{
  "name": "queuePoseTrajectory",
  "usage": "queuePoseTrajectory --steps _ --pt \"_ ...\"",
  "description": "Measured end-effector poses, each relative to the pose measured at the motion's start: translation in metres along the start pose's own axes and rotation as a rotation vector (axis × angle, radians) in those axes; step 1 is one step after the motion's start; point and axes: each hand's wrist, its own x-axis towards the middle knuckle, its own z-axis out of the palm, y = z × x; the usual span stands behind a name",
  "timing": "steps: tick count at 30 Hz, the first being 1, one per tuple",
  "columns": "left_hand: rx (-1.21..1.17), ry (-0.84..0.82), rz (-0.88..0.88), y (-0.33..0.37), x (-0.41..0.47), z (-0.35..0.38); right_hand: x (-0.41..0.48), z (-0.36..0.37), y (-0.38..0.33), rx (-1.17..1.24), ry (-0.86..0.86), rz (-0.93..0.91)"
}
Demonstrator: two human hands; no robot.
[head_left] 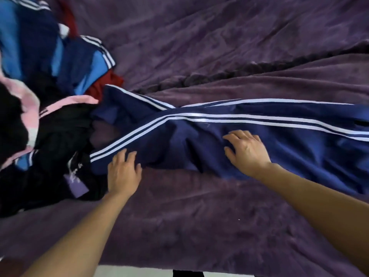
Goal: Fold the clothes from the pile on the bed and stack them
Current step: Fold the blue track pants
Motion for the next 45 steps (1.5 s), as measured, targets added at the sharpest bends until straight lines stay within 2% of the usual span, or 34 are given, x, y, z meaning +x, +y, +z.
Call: queuePoseTrajectory --steps 5,8,11,15,18,21,24,25,27,29,31,34,37,39,45 --pt "-0.166 0.051 -0.319 -0.113 0.032 0.014 0.054 0.037 -0.1 0.008 0.033 -0.175" --pt "-0.24 -0.035 -0.37 -0.16 0.065 0.027 0.096 0.063 -0.152 -0.012 0.093 -0.215" --pt "-0.216 -0.103 -0.254 -0.189 0.089 0.039 0.139 0.082 -0.19 -0.093 0.054 -0.189" --pt "-0.186 -0.095 0.017 -0.209 0.11 0.031 0.164 0.092 -0.203 -0.241 -0.045 -0.029" --pt "-0.405 -0.036 0.181 -0.212 0.126 0.005 0.158 0.084 -0.198 -0.153 0.059 0.026" --pt "-0.64 0.187 0.196 -0.204 0.17 -0.044 0.159 0.061 -0.195 -0.008 0.23 0.072" --pt "-0.708 0.307 0.23 -0.182 0.243 -0.082 0.183 0.043 -0.193 0.0 0.319 0.125" --pt "-0.717 0.302 0.213 -0.174 0.266 -0.087 0.193 0.04 -0.193 -0.018 0.314 0.166" --pt "-0.67 0.216 0.071 -0.161 0.3 -0.079 0.209 0.041 -0.193 -0.063 0.278 0.266" --pt "-0.579 0.031 -0.111 -0.153 0.308 -0.057 0.211 0.047 -0.194 -0.078 0.26 0.327" --pt "-0.547 -0.095 -0.186 -0.145 0.293 -0.032 0.194 0.059 -0.195 -0.087 0.3 0.293" --pt "-0.552 -0.03 -0.183 -0.135 0.27 -0.008 0.153 0.088 -0.195 -0.103 0.28 0.267" --pt "-0.629 0.118 -0.127 -0.119 0.267 -0.007 0.124 0.121 -0.191 -0.075 0.109 0.38" --pt "-0.652 0.149 -0.058 -0.107 0.265 -0.009 0.115 0.135 -0.189 -0.029 0.042 0.439" --pt "-0.745 -0.118 -0.258 -0.119 0.258 -0.013 0.108 0.131 -0.179 0.052 0.036 0.447"
